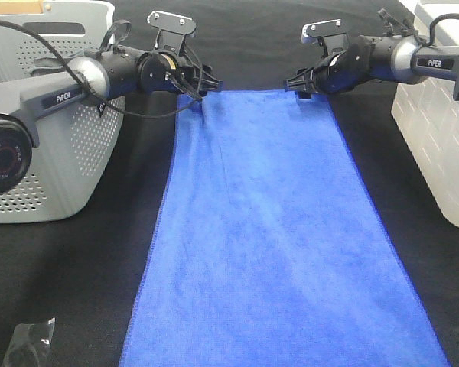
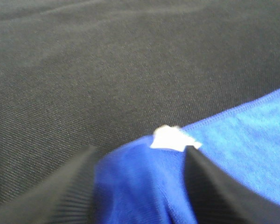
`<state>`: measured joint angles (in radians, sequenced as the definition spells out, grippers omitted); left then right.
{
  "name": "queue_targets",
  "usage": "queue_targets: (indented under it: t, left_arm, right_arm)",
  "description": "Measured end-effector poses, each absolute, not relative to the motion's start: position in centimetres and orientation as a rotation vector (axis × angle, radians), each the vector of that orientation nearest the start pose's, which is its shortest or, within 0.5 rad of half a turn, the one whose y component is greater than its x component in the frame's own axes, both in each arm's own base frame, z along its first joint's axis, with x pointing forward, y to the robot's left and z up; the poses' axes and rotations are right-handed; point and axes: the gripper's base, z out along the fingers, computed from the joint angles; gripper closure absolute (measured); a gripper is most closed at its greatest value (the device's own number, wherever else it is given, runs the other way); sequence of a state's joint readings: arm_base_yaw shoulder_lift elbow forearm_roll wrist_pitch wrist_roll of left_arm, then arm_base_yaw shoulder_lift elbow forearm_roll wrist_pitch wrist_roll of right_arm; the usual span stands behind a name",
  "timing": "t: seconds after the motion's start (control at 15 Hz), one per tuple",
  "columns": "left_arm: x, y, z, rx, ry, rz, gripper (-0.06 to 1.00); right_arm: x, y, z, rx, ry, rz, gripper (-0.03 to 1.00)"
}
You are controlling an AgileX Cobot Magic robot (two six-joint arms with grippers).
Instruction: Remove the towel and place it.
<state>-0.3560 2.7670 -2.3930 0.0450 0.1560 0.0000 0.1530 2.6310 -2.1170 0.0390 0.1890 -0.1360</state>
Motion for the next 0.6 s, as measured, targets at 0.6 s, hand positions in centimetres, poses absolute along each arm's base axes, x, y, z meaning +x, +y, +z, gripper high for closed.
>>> queue_targets:
  t: [0.6]
  left_arm:
    - [54.7,-20.5,18.6,0.371,2.173,-0.230,0.24]
  right_arm:
    - [54.6,8.6,17.9,-0.315,2.337,0.044,0.28]
